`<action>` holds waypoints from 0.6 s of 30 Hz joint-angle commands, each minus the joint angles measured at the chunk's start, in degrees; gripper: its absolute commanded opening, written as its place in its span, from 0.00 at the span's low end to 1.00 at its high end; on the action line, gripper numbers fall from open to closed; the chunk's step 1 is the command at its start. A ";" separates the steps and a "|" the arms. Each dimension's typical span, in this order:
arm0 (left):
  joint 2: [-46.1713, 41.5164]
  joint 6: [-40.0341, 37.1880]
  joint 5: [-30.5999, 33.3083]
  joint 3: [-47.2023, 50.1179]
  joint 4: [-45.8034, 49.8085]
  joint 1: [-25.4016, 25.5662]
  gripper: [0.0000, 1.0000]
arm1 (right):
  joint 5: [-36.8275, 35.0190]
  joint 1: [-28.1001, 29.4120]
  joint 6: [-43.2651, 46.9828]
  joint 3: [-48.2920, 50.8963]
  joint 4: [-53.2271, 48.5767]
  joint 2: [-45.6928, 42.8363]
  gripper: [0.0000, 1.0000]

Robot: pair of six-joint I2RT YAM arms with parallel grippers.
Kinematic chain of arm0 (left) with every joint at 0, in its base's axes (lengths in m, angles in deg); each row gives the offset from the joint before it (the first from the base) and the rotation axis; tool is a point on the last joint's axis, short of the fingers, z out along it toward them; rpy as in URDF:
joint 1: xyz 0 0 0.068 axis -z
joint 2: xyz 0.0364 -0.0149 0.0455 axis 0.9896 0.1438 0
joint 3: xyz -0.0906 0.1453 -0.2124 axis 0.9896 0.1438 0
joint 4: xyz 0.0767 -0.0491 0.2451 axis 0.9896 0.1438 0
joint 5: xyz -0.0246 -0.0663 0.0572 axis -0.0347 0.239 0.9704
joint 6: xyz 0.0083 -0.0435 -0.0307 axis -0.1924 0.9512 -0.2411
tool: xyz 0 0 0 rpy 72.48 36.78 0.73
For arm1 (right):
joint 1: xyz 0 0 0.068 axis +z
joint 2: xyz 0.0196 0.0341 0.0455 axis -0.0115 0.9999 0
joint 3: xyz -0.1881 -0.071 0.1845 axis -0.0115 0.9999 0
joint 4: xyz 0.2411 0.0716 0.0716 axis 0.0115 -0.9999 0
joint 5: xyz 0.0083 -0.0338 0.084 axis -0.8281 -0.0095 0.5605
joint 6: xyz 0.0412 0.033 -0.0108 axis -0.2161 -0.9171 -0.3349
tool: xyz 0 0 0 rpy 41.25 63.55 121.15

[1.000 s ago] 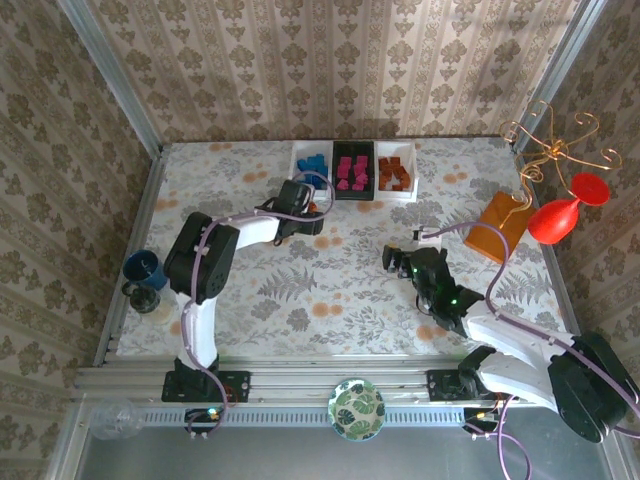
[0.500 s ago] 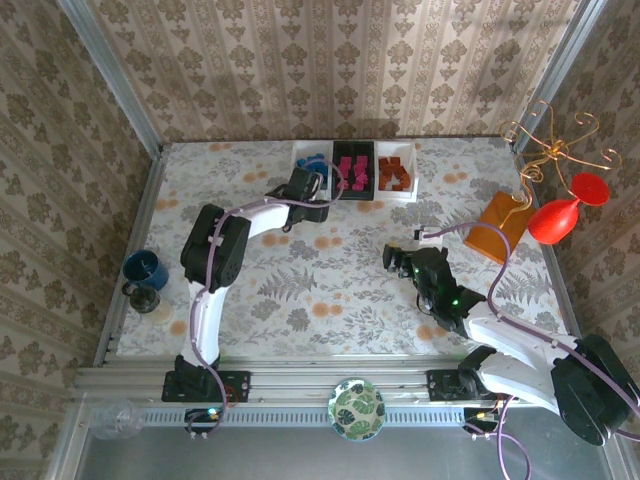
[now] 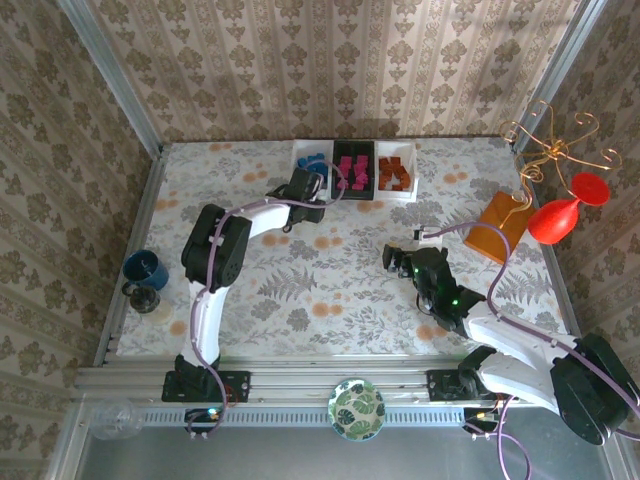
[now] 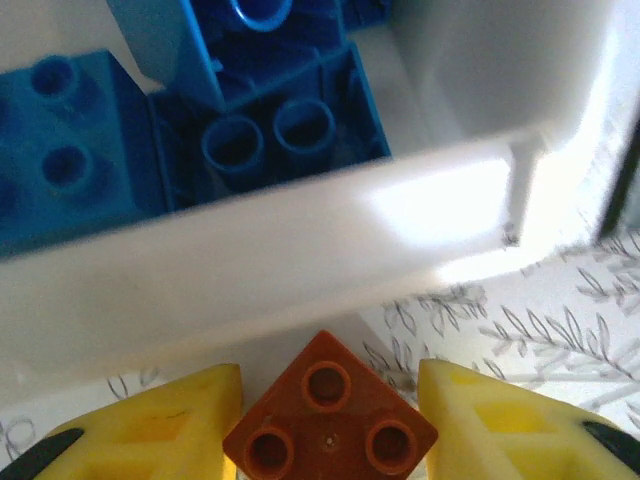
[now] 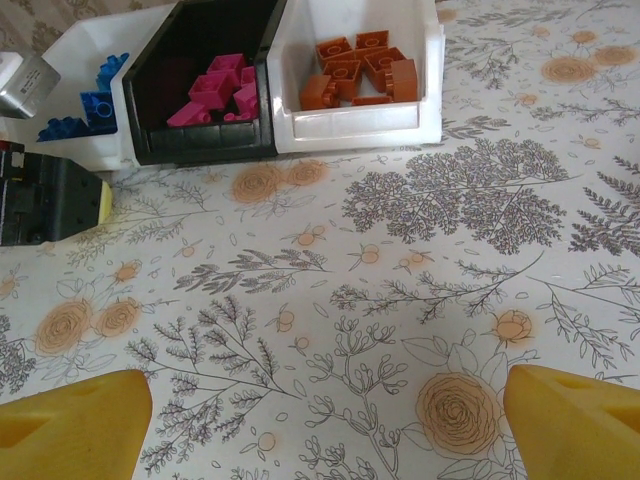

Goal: Sort the legos into containers by color
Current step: Pick up the lego from the top-center of the table, then place the lego in the container.

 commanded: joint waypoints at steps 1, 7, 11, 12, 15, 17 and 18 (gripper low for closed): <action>-5.39 -0.69 -0.05 3.85 0.35 2.93 0.45 | -1.56 0.20 -0.03 0.36 0.98 0.72 0.93; -10.22 -0.56 -0.90 4.68 -2.47 7.83 0.45 | -3.75 0.14 1.04 0.19 0.23 -0.61 0.93; -8.81 -0.70 -2.03 -0.70 -3.65 10.34 0.44 | -6.53 0.06 -0.24 2.26 -0.35 -4.60 0.93; -7.89 -0.83 -2.26 -2.70 -3.45 10.81 0.44 | -6.78 -0.02 -0.89 2.97 -0.18 -5.50 0.93; -3.83 -0.92 -3.60 -10.73 -2.06 11.81 0.45 | -7.75 -0.12 -1.99 4.42 -0.71 -8.34 0.93; -0.10 -0.38 -4.75 -17.38 0.13 12.07 0.45 | -8.56 -0.27 -1.90 4.64 -2.14 -10.10 0.93; 1.37 -0.15 -5.18 -20.38 0.94 12.16 0.45 | -8.67 -0.28 -1.71 4.62 -2.67 -10.82 0.93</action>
